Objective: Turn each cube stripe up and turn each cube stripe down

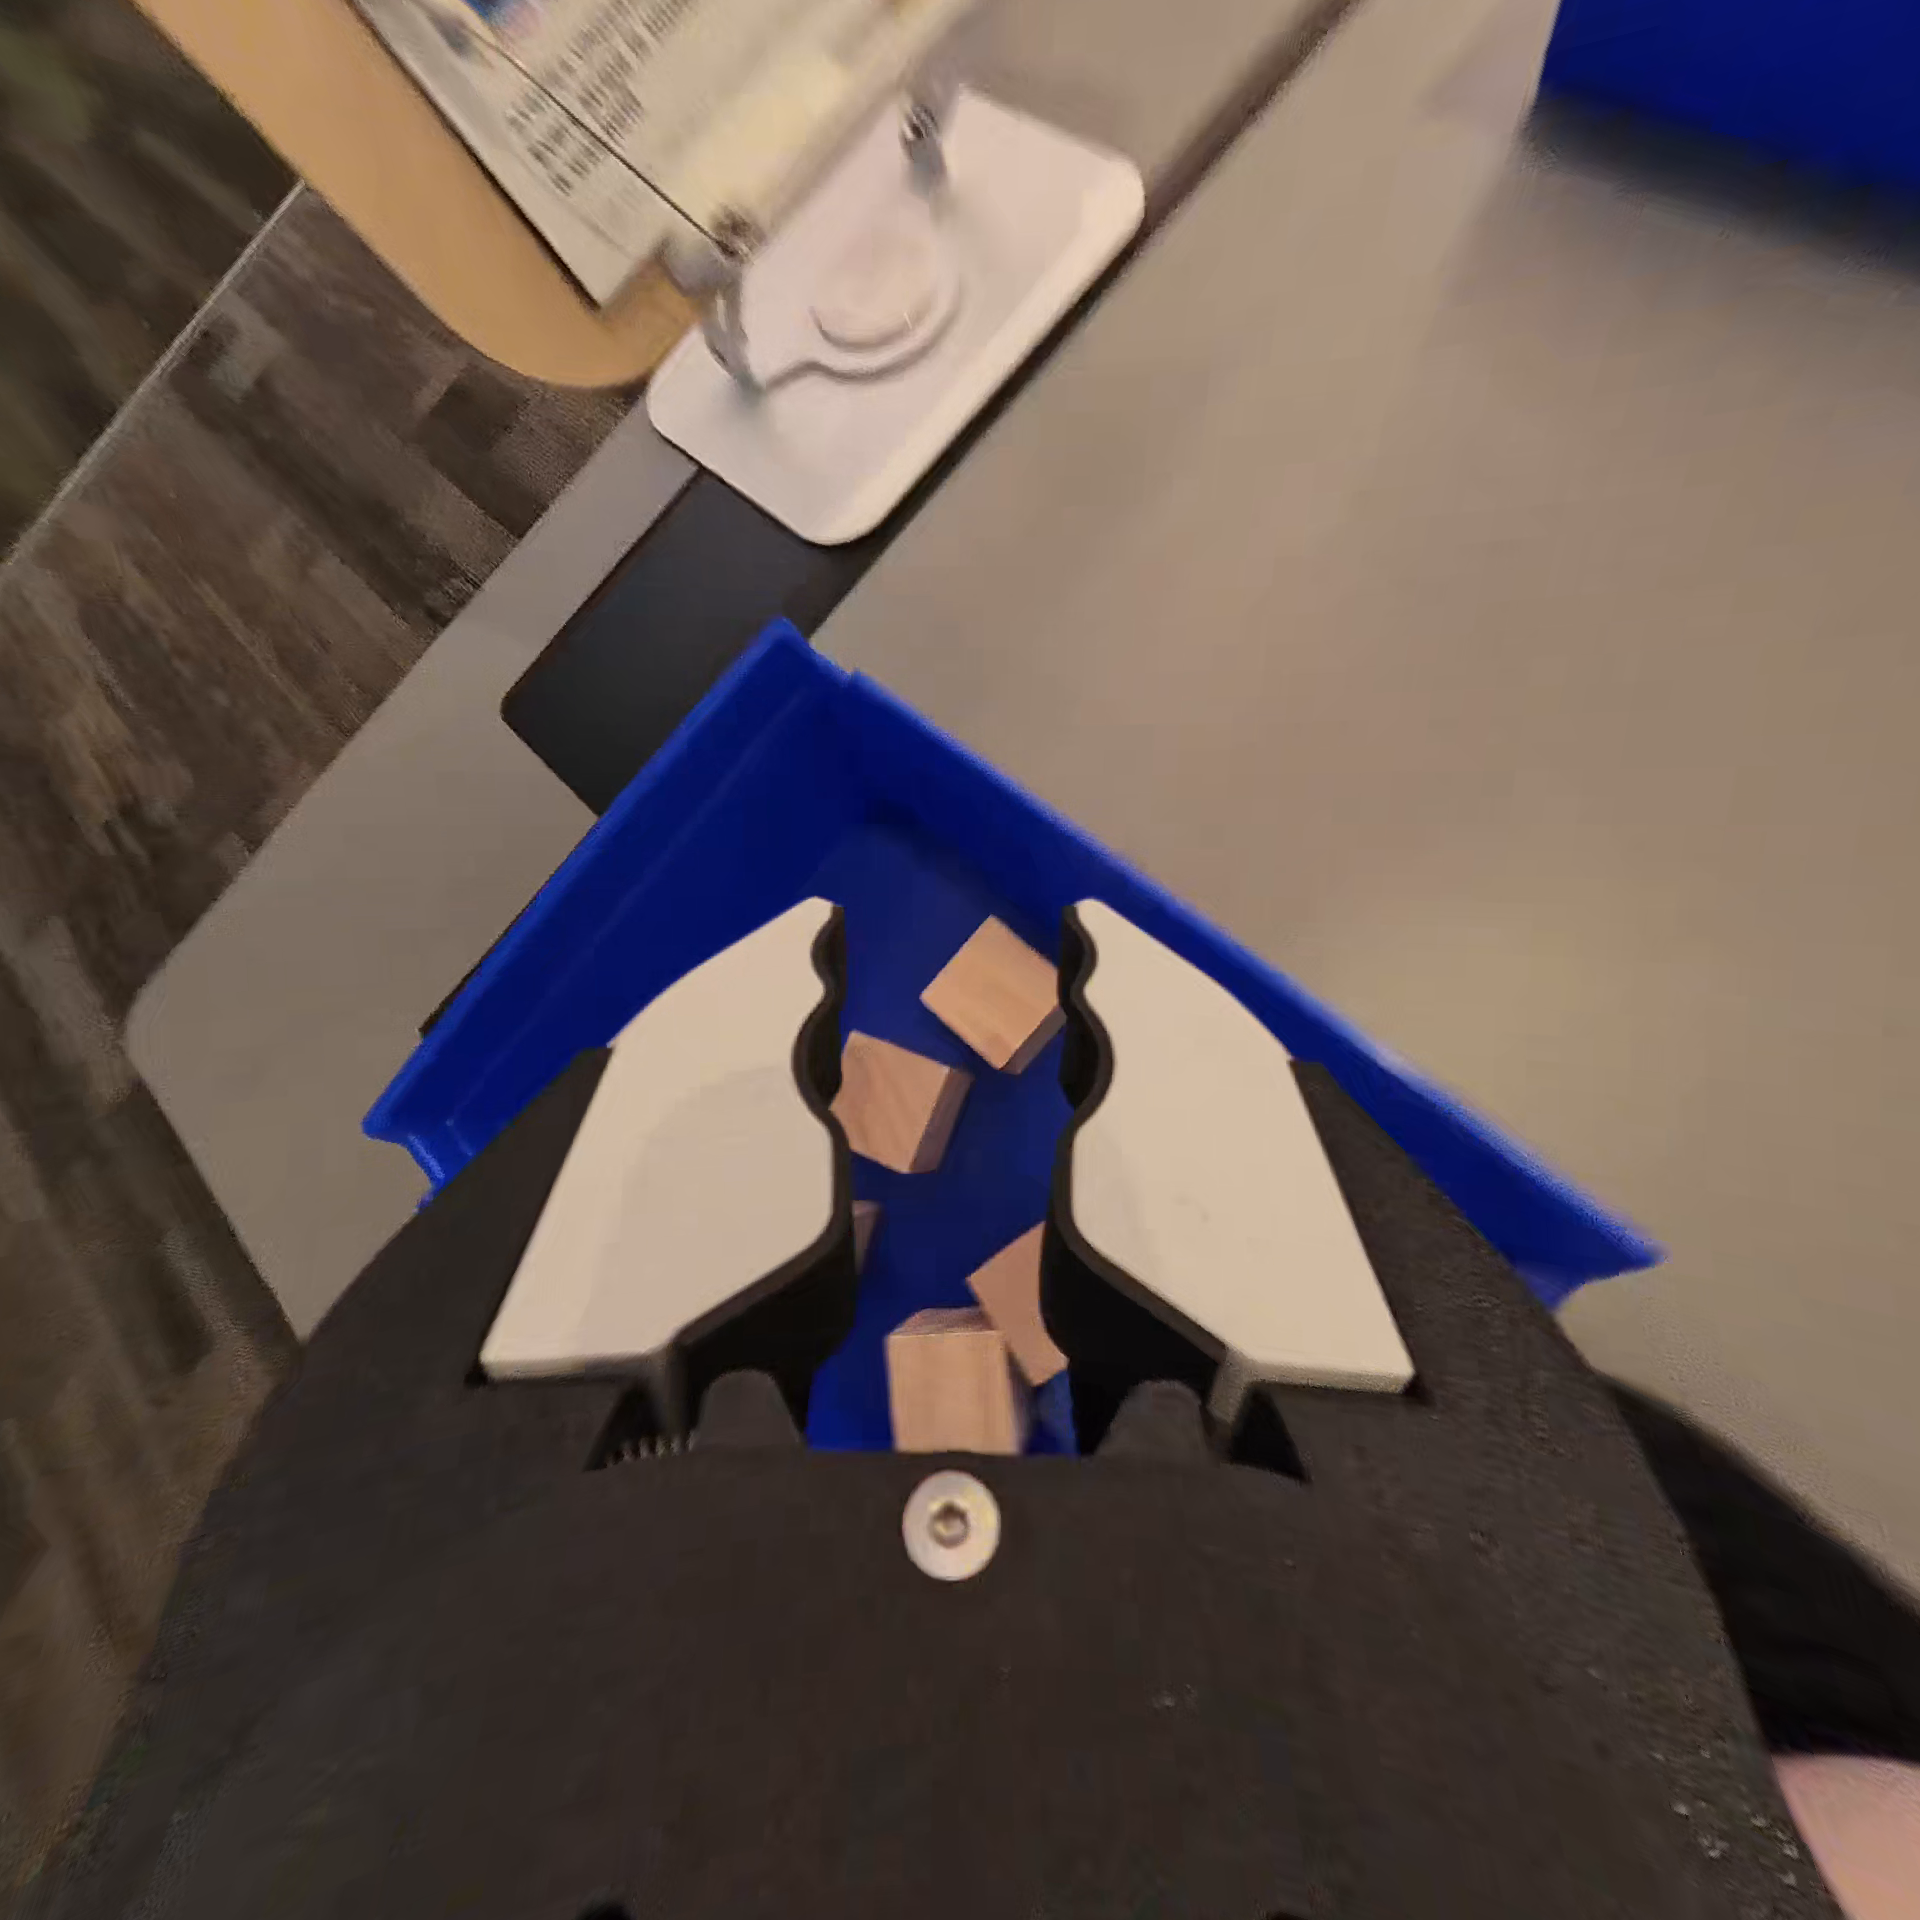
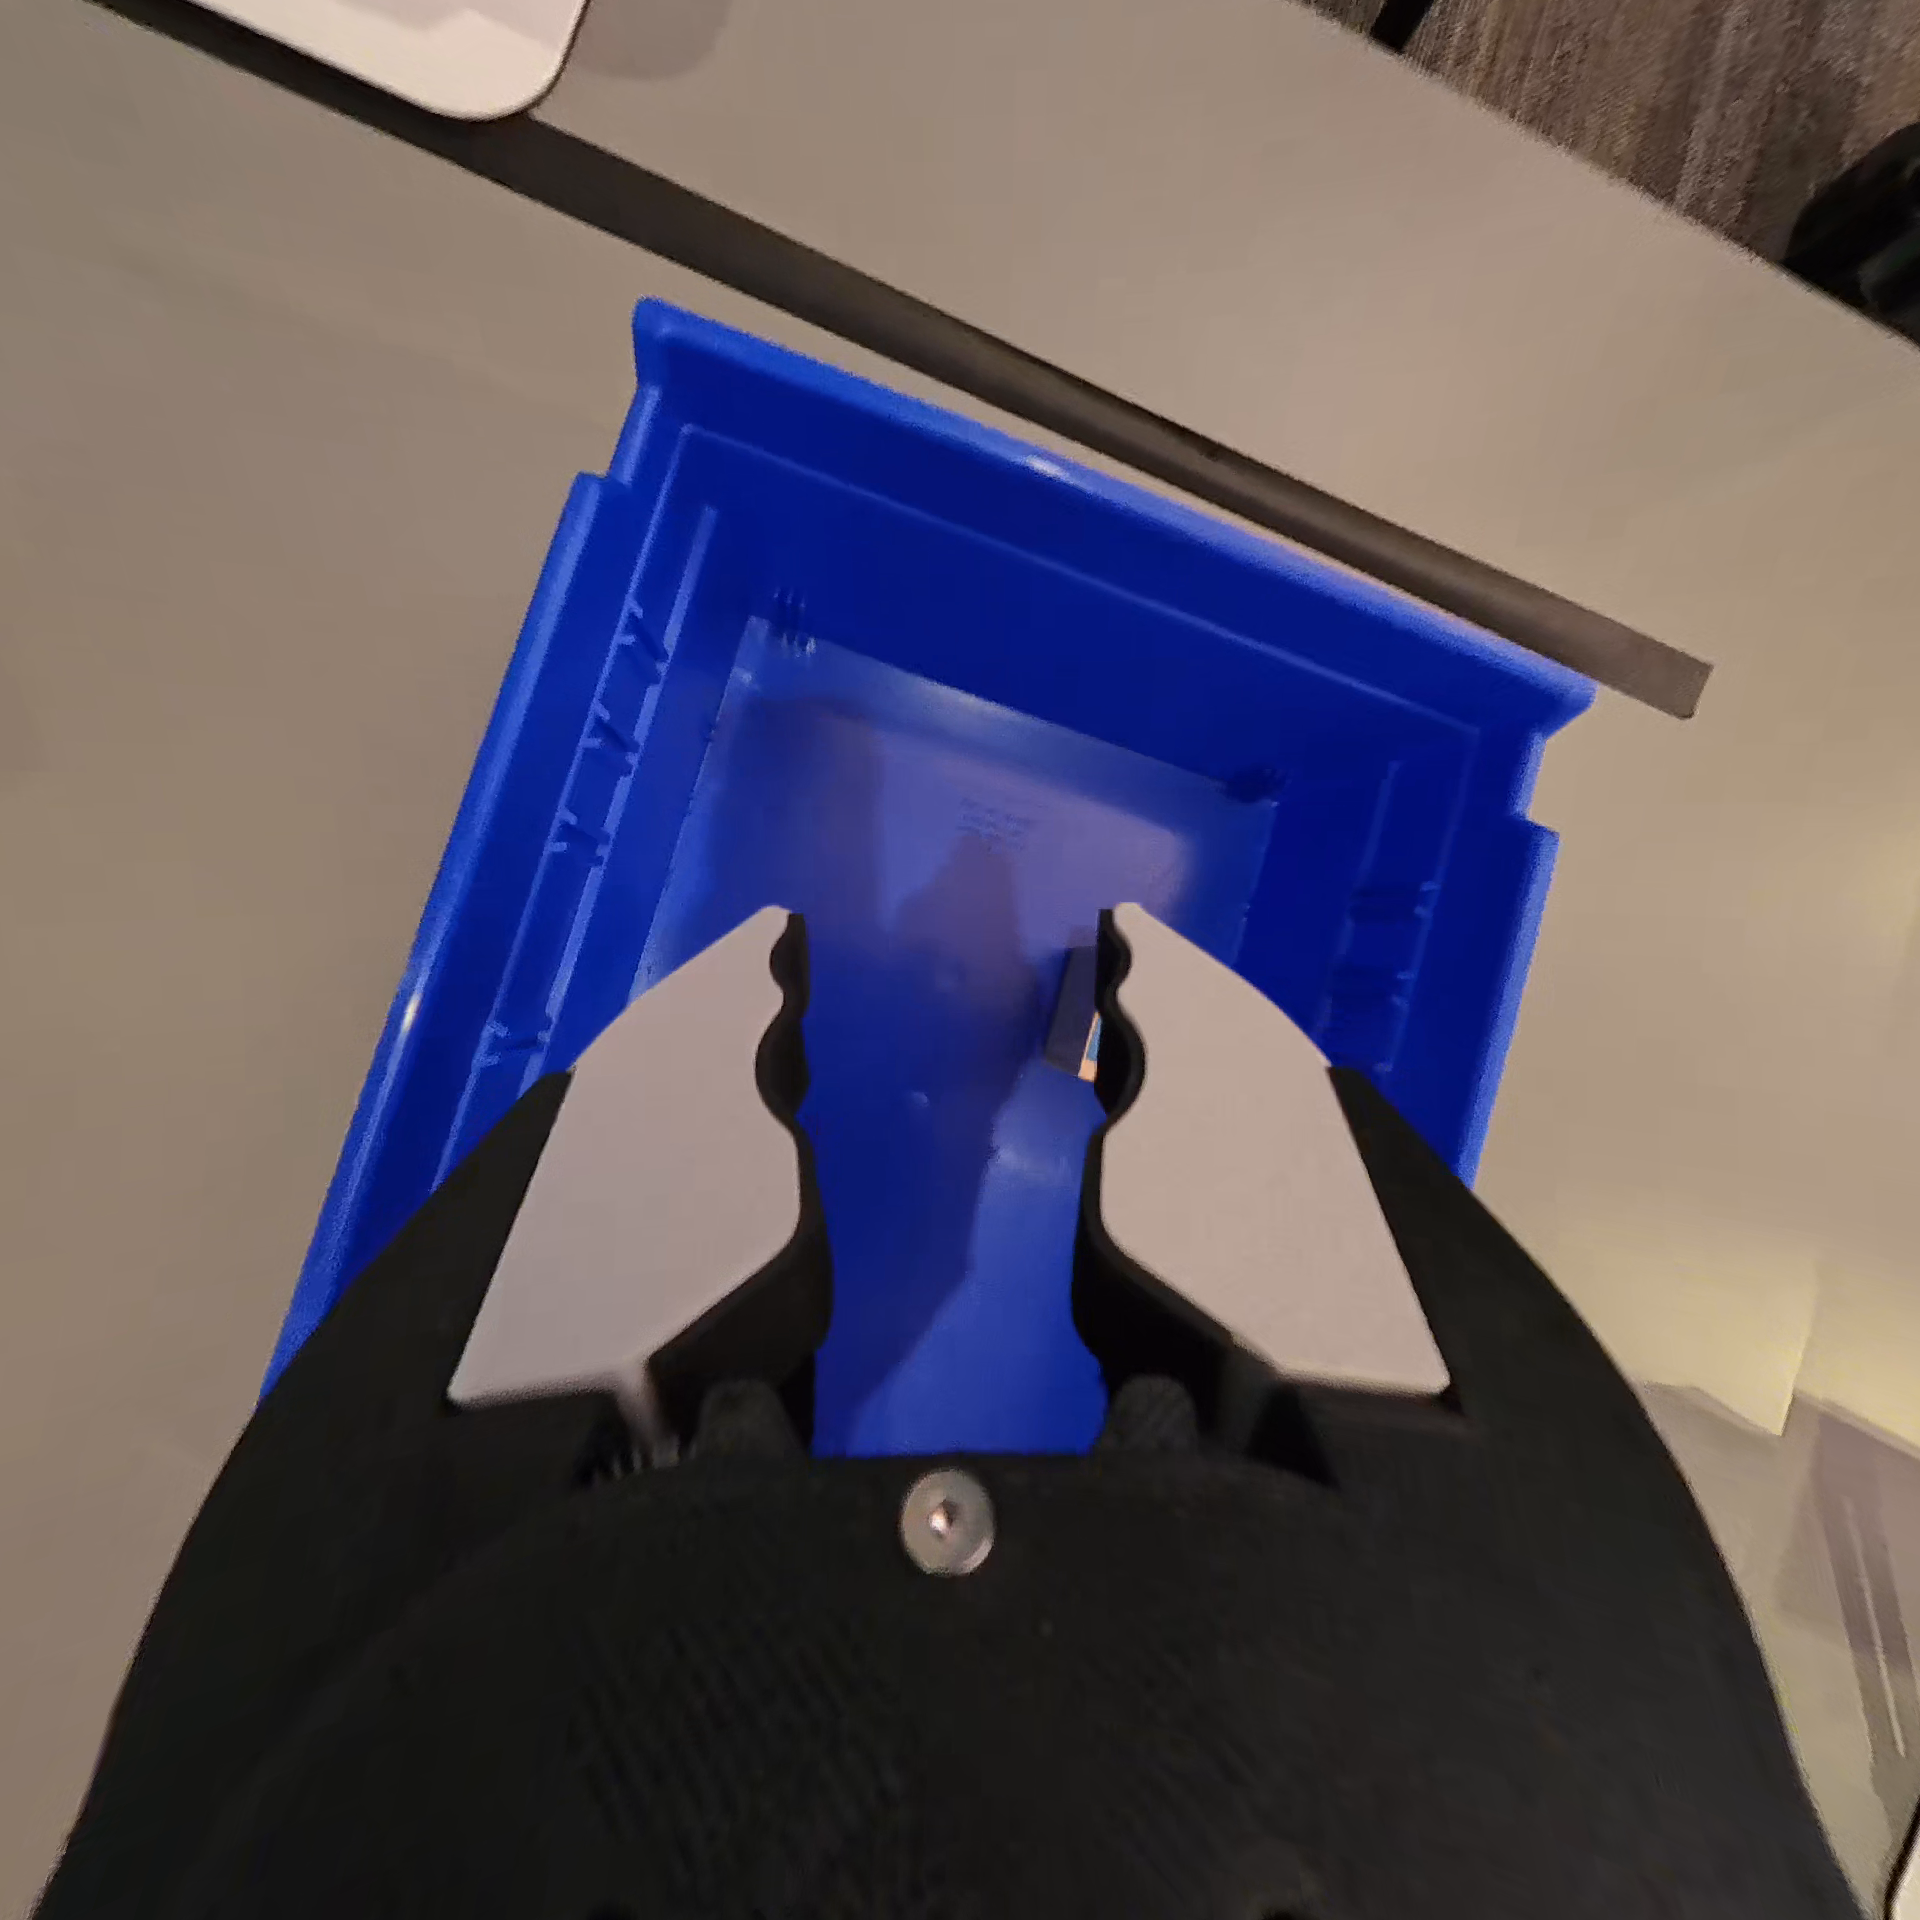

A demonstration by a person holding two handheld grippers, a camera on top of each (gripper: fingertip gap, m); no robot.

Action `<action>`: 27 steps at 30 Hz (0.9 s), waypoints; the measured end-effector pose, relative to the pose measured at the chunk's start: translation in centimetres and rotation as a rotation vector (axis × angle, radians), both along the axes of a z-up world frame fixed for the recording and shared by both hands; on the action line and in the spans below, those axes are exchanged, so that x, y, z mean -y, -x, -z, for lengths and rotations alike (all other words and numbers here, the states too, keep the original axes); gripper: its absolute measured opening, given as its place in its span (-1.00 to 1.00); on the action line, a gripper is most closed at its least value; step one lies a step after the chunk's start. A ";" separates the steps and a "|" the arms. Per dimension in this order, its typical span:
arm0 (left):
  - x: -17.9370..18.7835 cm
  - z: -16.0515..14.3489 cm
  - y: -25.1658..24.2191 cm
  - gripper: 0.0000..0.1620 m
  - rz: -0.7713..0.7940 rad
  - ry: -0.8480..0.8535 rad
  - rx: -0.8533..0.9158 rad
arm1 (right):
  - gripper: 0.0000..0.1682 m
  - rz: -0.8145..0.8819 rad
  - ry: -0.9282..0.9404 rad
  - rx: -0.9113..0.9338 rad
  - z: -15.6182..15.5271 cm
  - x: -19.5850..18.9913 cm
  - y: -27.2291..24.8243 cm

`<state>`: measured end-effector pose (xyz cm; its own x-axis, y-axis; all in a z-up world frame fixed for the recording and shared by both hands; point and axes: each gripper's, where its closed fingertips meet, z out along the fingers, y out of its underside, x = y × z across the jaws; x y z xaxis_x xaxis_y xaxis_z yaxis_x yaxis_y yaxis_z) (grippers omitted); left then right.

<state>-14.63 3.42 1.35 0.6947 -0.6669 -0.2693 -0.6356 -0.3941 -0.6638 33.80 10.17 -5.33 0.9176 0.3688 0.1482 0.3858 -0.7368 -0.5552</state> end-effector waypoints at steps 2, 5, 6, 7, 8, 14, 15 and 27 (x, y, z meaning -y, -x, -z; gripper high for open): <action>-0.1 2.3 0.2 -0.48 0.091 0.006 -0.093 | -0.34 0.005 0.021 -0.001 0.4 0.1 -0.2; 0.0 5.7 0.2 -0.42 0.172 0.097 -0.176 | -0.34 0.002 0.027 -0.004 0.6 0.1 -0.2; -0.5 6.5 0.3 -0.37 0.171 0.107 -0.193 | -0.34 -0.003 0.030 -0.006 0.6 0.2 -0.1; -1.0 7.3 0.3 -0.37 0.167 0.118 -0.203 | -0.34 -0.010 0.036 -0.008 0.7 0.3 0.0; -1.5 8.1 0.4 -0.37 0.165 0.134 -0.207 | -0.34 -0.016 0.044 -0.006 0.8 0.4 0.1; -1.8 12.4 1.3 -0.32 0.188 0.284 -0.260 | -0.34 -0.033 0.054 -0.010 0.7 0.7 0.4; -1.8 12.7 1.2 -0.32 0.199 0.292 -0.257 | -0.34 -0.036 0.055 -0.011 0.7 0.8 0.5; -2.3 15.8 0.8 -0.27 0.248 0.382 -0.285 | -0.34 -0.085 0.103 -0.048 1.2 1.6 1.6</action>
